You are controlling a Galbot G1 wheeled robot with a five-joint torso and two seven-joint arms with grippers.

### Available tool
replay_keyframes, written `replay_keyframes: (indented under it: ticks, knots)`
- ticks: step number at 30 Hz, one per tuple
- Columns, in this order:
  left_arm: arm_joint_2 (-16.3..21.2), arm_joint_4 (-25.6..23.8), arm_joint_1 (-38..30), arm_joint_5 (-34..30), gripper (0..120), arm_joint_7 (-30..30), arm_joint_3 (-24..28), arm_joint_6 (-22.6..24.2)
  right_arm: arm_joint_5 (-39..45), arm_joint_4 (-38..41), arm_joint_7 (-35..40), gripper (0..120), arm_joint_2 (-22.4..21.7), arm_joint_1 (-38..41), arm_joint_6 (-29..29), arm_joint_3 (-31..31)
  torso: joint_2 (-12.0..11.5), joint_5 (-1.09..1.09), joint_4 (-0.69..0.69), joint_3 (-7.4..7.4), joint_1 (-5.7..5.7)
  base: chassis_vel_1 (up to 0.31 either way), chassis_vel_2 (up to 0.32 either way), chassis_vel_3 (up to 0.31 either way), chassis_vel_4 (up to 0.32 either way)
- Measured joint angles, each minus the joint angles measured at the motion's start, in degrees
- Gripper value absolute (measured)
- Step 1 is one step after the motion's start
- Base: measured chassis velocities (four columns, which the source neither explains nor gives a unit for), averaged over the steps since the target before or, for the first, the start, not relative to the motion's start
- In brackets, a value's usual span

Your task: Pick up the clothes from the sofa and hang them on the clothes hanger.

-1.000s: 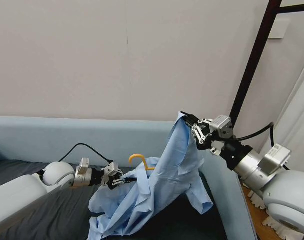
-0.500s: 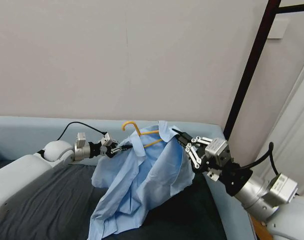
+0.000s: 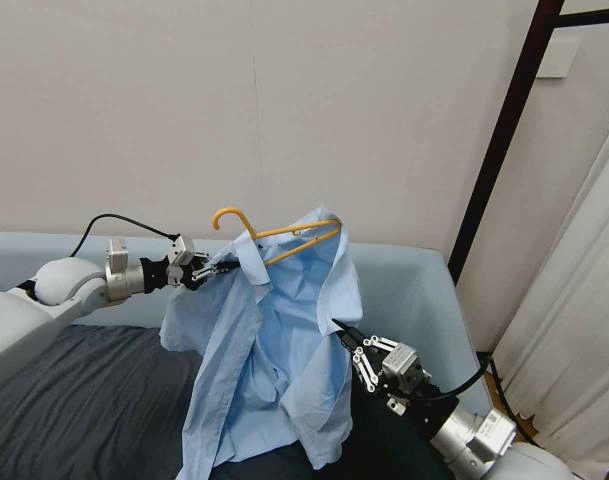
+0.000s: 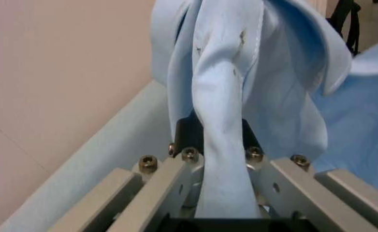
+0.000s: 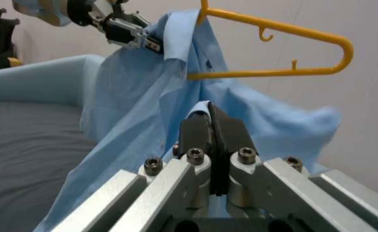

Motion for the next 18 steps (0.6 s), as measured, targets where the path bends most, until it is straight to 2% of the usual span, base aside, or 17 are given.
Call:
replay_keyframes:
  ticks: [8, 14, 16, 18]
  knots:
    - [0.3, -0.5, 2.0, 0.3, 1, 0.0, -1.3, 0.0, 0.8, -1.1, 0.2, 0, -1.3, -0.2, 0.5, 0.4, 0.0, -0.01, -0.01, 0.0, 0.0, 0.0, 0.0, 0.0, 0.0]
    - [0.7, -1.4, 4.5, 0.2, 1, 1.3, -3.1, -0.2, 4.0, -2.4, 1.6, 0, -1.6, 1.3, -1.5, 0.0, 0.0, 0.0, -0.03, 0.0, 0.0, 0.0, 0.0, 0.0, 0.0]
    - [2.1, -2.8, 10.6, 0.1, 1, 3.0, -8.2, -0.8, 8.9, -3.8, 4.1, 0, -3.1, 4.9, -5.7, -0.3, 0.0, 0.0, -0.01, 0.0, 0.0, 0.0, 0.0, 0.0, 0.0]
    - [2.9, -3.5, 13.9, 0.1, 1, 4.2, -10.6, -1.5, 12.8, -4.5, 5.6, 0, -4.2, 7.6, -8.4, -0.4, 0.0, -0.01, 0.02, 0.0, 0.0, 0.0, 0.0, 0.0, 0.0]
